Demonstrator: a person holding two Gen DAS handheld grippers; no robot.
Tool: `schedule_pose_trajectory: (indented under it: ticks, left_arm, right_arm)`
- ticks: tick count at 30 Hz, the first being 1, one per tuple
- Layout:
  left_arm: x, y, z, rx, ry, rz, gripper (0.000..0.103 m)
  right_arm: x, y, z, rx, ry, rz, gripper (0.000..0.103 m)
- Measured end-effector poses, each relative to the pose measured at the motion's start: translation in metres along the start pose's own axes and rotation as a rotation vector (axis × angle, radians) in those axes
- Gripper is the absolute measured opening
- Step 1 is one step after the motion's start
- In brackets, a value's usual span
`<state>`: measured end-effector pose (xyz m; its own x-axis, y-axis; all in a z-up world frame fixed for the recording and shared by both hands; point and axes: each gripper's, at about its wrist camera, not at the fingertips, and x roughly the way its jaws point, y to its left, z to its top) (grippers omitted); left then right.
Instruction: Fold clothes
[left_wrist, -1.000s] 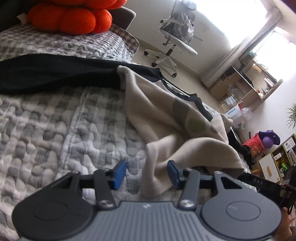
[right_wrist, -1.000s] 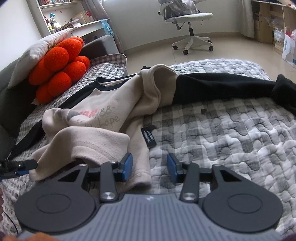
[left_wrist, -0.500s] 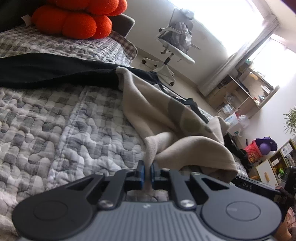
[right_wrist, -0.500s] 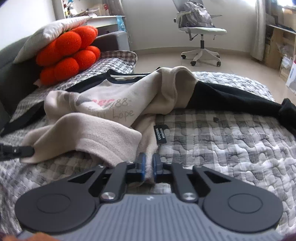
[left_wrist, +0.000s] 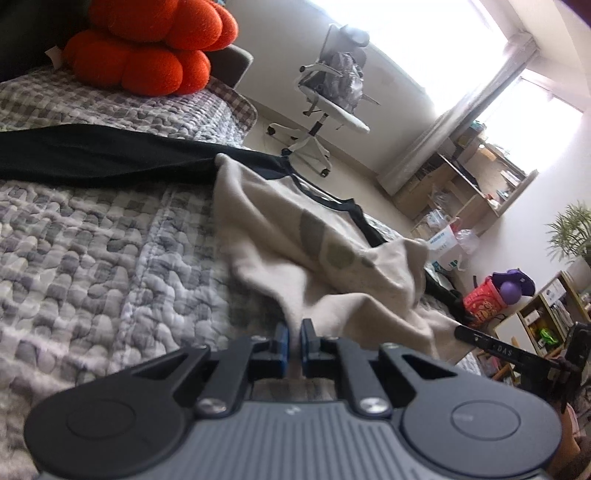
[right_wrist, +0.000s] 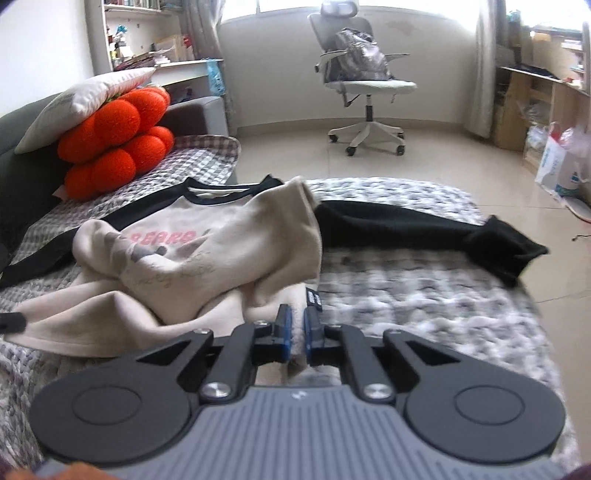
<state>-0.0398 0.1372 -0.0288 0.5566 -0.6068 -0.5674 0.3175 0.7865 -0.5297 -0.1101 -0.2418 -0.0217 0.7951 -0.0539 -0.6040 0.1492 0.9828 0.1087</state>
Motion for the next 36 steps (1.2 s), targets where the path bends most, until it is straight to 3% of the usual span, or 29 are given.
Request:
schedule_pose_trajectory:
  ticks: [10,19,29,36]
  left_arm:
    - [-0.041,0.001,-0.012,-0.021,0.003,-0.042,0.006]
    - [-0.073,-0.006,-0.025,0.005,-0.015,-0.032,0.006]
    - [-0.078,0.019,-0.04,-0.007,0.025,0.047,0.006]
    - [-0.066,0.041,-0.055,-0.034,0.068,0.096,0.006]
  right_arm:
    - [-0.041,-0.023,-0.008,0.02,-0.027,-0.039,0.008]
    - [-0.079,-0.022,-0.013,-0.02,-0.045,-0.004,0.007]
    - [-0.098,-0.02,-0.035,0.0,0.041,0.067,0.007]
    - [-0.08,-0.019,-0.066,0.032,0.167,0.095,0.006]
